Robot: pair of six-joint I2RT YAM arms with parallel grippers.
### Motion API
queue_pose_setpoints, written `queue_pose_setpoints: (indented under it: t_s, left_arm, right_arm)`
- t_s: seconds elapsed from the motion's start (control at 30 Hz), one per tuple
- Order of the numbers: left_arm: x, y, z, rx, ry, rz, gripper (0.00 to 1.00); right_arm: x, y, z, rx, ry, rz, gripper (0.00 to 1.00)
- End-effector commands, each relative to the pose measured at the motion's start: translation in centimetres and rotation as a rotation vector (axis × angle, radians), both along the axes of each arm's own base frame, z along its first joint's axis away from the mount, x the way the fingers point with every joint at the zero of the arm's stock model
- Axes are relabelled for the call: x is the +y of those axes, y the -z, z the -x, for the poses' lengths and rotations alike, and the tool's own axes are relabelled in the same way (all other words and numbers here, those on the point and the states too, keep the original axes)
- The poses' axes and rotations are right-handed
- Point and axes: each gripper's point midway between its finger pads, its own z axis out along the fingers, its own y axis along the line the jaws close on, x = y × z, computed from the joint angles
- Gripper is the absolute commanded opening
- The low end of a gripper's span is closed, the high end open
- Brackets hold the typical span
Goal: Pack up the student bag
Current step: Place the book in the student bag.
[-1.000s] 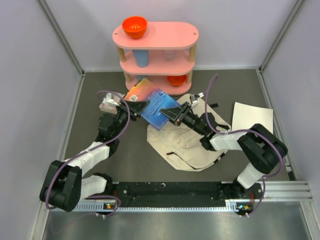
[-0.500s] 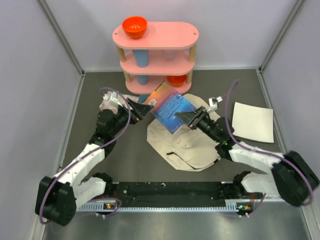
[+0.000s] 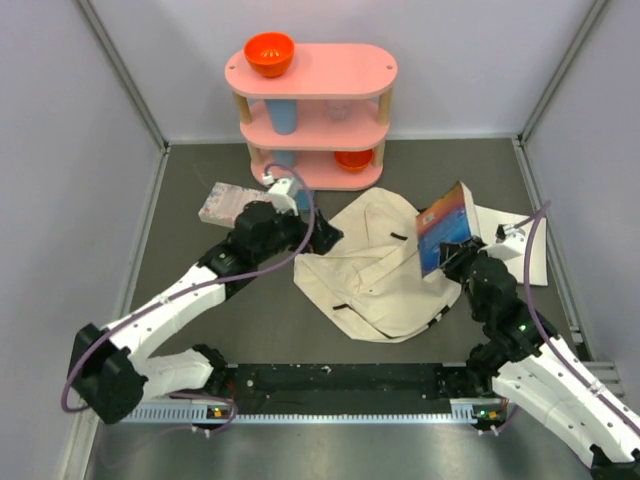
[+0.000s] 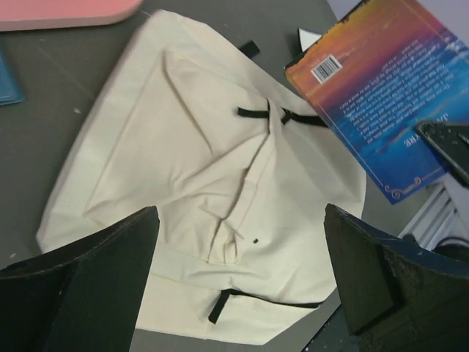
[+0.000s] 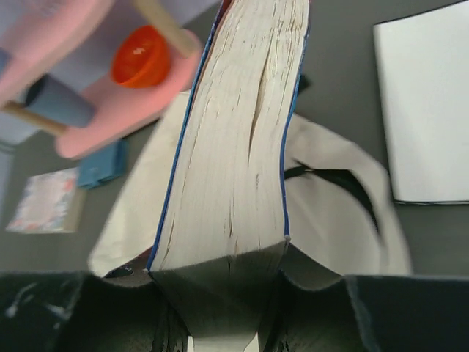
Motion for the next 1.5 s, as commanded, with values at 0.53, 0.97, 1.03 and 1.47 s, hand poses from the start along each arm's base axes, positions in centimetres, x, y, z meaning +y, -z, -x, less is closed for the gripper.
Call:
queue_pose_setpoints:
  t_s: [0.53, 0.97, 1.03, 1.47]
  left_arm:
    - [-18.7, 2.3, 5.3, -0.107, 0.488, -0.309, 0.99]
    - [-23.4, 9.2, 10.6, -0.063, 0.734, -0.464, 0.98]
    - [-23.8, 9.8, 11.5, -0.073, 0.764, -0.479, 0.98]
    - [-24.0, 15.7, 8.2, -0.007, 0.550, -0.609, 0.98]
  right_arm:
    - [-9.9, -9.6, 3.2, -0.081, 0.323, 0.230, 0.00]
    - [-11.6, -9.7, 3.9, -0.050, 0.400, 0.271, 0.00]
    - [-11.7, -9.6, 4.0, -0.050, 0.405, 0.268, 0.00]
    - [-10.8, -8.2, 4.3, -0.040, 0.360, 0.204, 0.00]
